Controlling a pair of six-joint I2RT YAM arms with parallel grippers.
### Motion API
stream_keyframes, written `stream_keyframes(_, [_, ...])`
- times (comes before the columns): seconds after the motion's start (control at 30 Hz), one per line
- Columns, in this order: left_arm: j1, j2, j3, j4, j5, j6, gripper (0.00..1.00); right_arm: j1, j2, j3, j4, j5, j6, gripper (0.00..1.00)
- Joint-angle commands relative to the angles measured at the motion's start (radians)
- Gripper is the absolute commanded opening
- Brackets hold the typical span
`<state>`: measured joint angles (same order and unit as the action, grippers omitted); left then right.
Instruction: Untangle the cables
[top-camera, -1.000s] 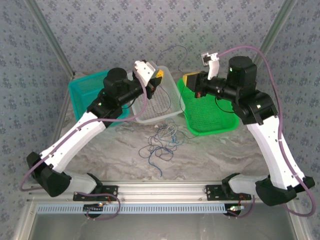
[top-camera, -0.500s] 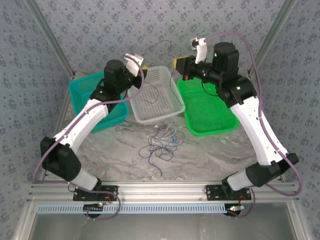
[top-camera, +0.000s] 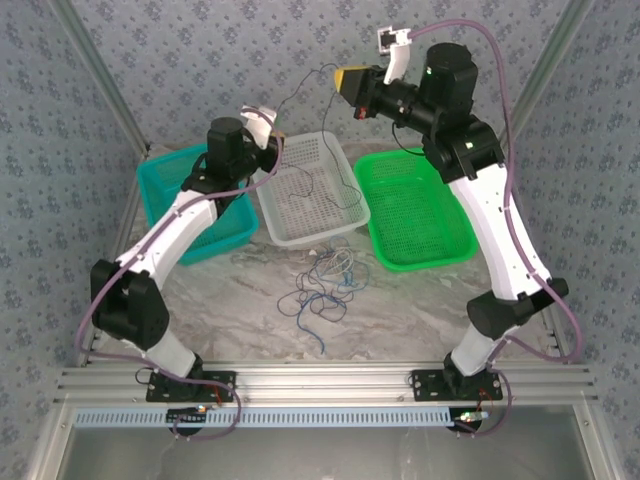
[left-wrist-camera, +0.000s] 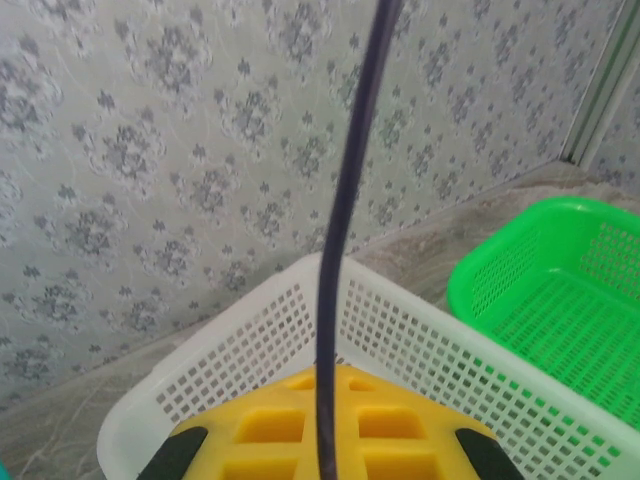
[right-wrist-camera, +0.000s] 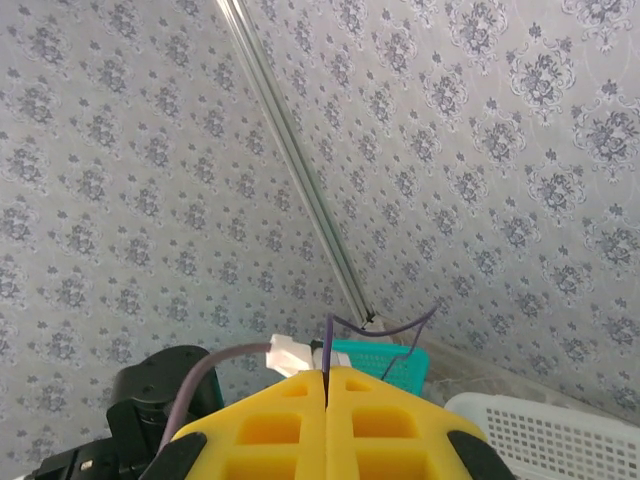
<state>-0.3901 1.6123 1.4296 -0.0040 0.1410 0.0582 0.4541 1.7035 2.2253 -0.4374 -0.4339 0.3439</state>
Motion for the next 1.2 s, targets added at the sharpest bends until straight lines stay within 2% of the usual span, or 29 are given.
stream_keyframes(0.0, [0.017,0.039,0.035,-0.001,-0.012,-0.016,0.01,0.004,0.079,0.014,-0.043,0.004,-0.013,0.00])
stream_keyframes(0.2, [0.053,0.121,0.035,-0.020,-0.006,-0.086,0.03,-0.001,0.192,-0.036,-0.032,-0.023,0.001,0.00])
stream_keyframes(0.37, [0.057,0.172,0.040,-0.059,0.038,-0.098,0.13,-0.008,0.260,-0.119,-0.069,-0.021,0.011,0.00])
stream_keyframes(0.43, [0.057,0.190,0.049,-0.088,0.058,-0.105,0.19,-0.013,0.261,-0.191,-0.046,-0.007,0.019,0.00])
stream_keyframes(0.53, [0.057,0.214,0.071,-0.145,0.077,-0.108,0.38,-0.022,0.258,-0.284,-0.012,0.019,0.046,0.00])
stream_keyframes(0.6, [0.057,0.221,0.082,-0.188,0.074,-0.115,0.45,-0.027,0.268,-0.312,-0.007,0.026,0.060,0.00])
stream_keyframes(0.73, [0.057,0.175,0.058,-0.207,0.047,-0.162,0.51,-0.028,0.334,-0.257,-0.089,0.005,0.055,0.07])
stream_keyframes(0.83, [0.059,0.100,0.005,-0.183,0.010,-0.215,0.62,-0.025,0.430,-0.136,-0.234,-0.040,0.014,0.11])
stream_keyframes(0.93, [0.058,0.013,-0.067,-0.162,-0.001,-0.261,0.73,-0.021,0.505,-0.037,-0.359,-0.024,-0.028,0.20])
stream_keyframes(0.97, [0.058,-0.015,-0.095,-0.164,-0.011,-0.277,0.76,-0.024,0.515,-0.025,-0.382,-0.001,-0.036,0.31])
stream_keyframes(1.03, [0.058,-0.075,-0.156,-0.170,-0.035,-0.310,0.79,-0.034,0.515,-0.032,-0.388,0.034,-0.039,0.58])
stream_keyframes(1.07, [0.058,-0.109,-0.194,-0.167,-0.040,-0.330,0.81,-0.041,0.512,-0.032,-0.388,0.036,-0.040,0.66])
stream_keyframes(1.17, [0.055,-0.211,-0.309,-0.148,-0.026,-0.364,0.83,-0.060,0.510,-0.011,-0.396,0.025,-0.046,0.68])
